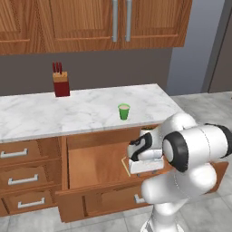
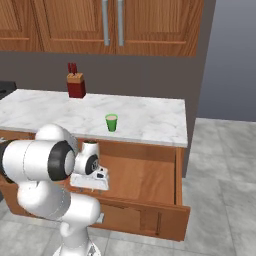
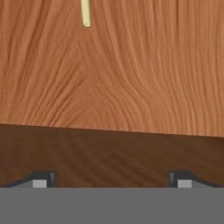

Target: Pick up the straw from the left drawer and put it inside the smoothie cup.

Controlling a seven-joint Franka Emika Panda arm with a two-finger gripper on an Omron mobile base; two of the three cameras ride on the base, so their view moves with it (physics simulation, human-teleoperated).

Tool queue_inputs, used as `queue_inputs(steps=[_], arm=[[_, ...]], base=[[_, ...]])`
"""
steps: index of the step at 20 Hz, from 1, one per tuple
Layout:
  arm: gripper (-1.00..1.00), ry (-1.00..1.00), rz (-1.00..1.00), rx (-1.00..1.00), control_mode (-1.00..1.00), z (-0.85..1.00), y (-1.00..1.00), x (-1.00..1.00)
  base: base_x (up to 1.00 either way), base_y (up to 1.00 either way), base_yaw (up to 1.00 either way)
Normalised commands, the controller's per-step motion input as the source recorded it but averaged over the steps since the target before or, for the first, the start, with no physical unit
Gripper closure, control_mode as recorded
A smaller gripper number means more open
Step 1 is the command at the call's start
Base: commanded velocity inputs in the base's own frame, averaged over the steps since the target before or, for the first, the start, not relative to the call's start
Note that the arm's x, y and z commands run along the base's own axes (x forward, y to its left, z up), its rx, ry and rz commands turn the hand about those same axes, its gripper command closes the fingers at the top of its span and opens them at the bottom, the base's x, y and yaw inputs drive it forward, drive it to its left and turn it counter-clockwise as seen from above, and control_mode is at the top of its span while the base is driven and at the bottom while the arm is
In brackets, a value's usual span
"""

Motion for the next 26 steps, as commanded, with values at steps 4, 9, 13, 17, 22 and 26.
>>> queue_inputs(steps=[4, 9, 13, 17, 22, 26], arm=[[-1.00, -0.11, 0.00, 0.02, -1.00, 0.82, 0.05, 0.18], [-1.00, -0.04, 0.00, 0.00, -1.00, 0.41, 0.24, 0.32], [-1.00, 0.00, 0.00, 0.00, -1.00, 0.01, 0.32, 0.41], [-1.00, 0.00, 0.00, 0.00, -1.00, 0.00, 0.24, 0.49], [-1.00, 0.00, 0.00, 0.00, -1.00, 0.00, 0.02, 0.53], [-1.00, 0.00, 0.00, 0.00, -1.00, 0.00, 0.00, 0.42]], base=[[0.00, 0.00, 0.00], [0.00, 0.00, 0.00], [0.00, 0.00, 0.00], [0.00, 0.00, 0.00], [0.00, 0.00, 0.00], [0.00, 0.00, 0.00]])
